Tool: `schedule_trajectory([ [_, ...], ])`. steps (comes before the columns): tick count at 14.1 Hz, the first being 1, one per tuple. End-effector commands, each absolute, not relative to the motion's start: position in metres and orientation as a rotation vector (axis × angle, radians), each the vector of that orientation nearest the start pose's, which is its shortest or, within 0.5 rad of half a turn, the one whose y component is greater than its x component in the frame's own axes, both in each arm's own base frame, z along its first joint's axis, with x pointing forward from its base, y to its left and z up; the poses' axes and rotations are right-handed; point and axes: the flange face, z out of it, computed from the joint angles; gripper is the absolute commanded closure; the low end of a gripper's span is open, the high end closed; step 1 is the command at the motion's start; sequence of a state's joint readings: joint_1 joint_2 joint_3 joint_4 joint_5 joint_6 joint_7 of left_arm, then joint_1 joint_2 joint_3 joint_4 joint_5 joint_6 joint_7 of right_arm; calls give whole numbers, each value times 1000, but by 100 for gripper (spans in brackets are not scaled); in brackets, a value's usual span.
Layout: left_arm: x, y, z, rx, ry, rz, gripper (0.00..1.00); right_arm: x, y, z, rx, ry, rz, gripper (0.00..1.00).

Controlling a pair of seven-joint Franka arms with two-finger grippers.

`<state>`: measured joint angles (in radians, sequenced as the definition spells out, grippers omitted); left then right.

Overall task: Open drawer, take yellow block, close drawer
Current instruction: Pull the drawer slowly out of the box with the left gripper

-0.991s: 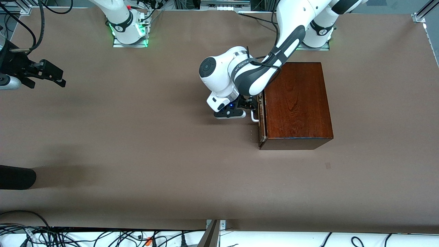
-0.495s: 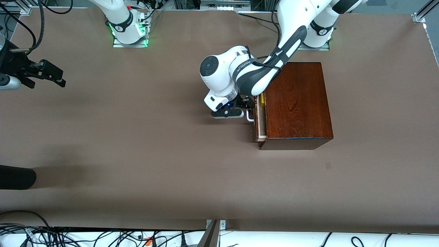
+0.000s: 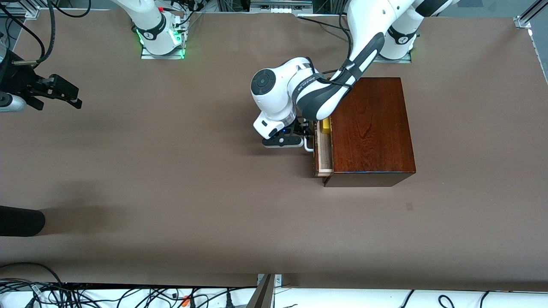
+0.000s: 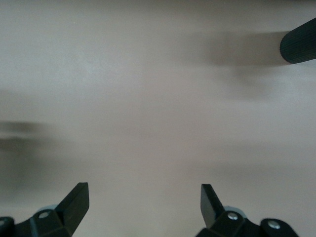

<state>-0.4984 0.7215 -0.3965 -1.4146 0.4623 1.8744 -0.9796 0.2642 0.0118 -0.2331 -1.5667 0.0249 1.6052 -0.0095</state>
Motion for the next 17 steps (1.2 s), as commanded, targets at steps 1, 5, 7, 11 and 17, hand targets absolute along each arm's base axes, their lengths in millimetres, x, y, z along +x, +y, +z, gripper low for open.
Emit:
schedule_trajectory([
  [1, 481, -529, 284, -3018, 50, 9, 0, 562, 17, 627, -3114, -52, -48, 0],
  [5, 465, -544, 281, -3022, 15, 16, 0, 562, 17, 627, -3114, -54, -48, 0],
  [7, 459, -551, 281, -3029, 12, 9, 0, 562, 17, 627, -3114, -52, -48, 0],
  [11, 455, -554, 284, -3030, 12, 3, 0, 563, 17, 627, -3114, -52, -51, 0],
  [17, 455, -547, 295, -3002, 18, 15, 0, 563, 17, 628, -3114, -52, -53, 0],
])
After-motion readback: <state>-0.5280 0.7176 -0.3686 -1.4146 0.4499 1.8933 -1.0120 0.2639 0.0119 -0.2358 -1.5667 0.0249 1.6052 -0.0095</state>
